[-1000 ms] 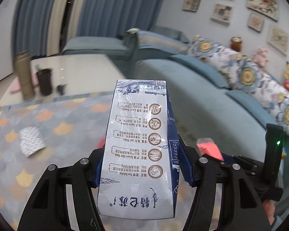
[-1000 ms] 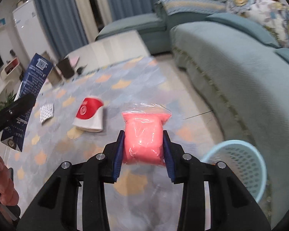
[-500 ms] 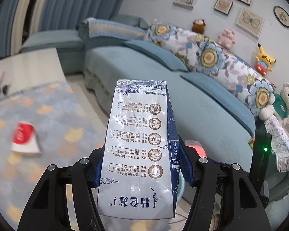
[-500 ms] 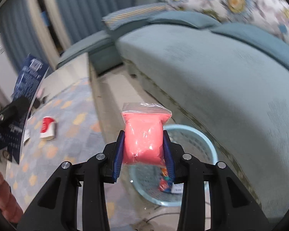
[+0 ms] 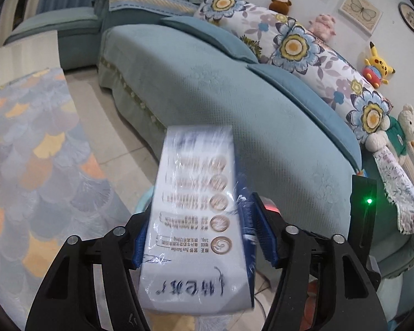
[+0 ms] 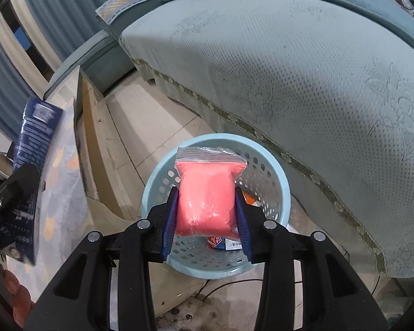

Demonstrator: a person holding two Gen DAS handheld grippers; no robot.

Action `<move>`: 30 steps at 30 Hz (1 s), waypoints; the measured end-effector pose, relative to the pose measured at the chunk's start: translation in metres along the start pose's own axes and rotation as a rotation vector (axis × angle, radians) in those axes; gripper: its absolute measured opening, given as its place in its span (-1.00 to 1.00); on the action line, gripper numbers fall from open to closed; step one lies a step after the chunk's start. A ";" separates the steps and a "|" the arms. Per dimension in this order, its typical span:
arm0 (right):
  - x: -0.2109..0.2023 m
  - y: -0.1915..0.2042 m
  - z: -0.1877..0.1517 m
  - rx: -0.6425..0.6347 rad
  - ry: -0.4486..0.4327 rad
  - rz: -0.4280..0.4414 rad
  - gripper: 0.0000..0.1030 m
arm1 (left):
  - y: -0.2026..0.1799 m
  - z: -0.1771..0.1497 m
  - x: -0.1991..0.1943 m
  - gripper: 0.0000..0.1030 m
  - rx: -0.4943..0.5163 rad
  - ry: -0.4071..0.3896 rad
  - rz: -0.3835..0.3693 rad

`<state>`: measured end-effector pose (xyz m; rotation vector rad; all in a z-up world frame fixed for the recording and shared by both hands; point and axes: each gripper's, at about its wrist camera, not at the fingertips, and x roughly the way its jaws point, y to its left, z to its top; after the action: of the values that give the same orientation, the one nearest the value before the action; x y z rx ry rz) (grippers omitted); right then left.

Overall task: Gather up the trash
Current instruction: 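Carry carton and pink bag to the wastebasket and open both tools, then grasp the white polka-dot cloth with the left tool while the right tool grasps the red-and-white paper cup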

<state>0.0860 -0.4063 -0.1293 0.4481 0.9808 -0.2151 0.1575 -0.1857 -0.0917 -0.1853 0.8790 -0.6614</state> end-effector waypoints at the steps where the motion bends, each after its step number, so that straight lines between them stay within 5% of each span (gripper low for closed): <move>1: 0.002 0.000 0.000 0.002 0.003 -0.001 -0.28 | 0.001 -0.001 0.001 0.27 0.003 0.003 0.003; 19: -0.005 0.009 -0.003 -0.003 -0.018 0.018 -0.08 | 0.023 0.003 -0.031 0.28 -0.017 -0.053 0.006; 25: -0.031 0.051 0.000 -0.073 -0.080 0.100 0.02 | 0.039 0.014 -0.080 0.28 -0.056 -0.150 0.018; 30: -0.052 0.117 0.001 -0.200 -0.126 0.186 0.11 | 0.074 0.032 -0.141 0.35 -0.093 -0.247 0.108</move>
<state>0.1023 -0.3038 -0.0535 0.3357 0.8227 0.0226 0.1516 -0.0453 -0.0102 -0.2939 0.6772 -0.4851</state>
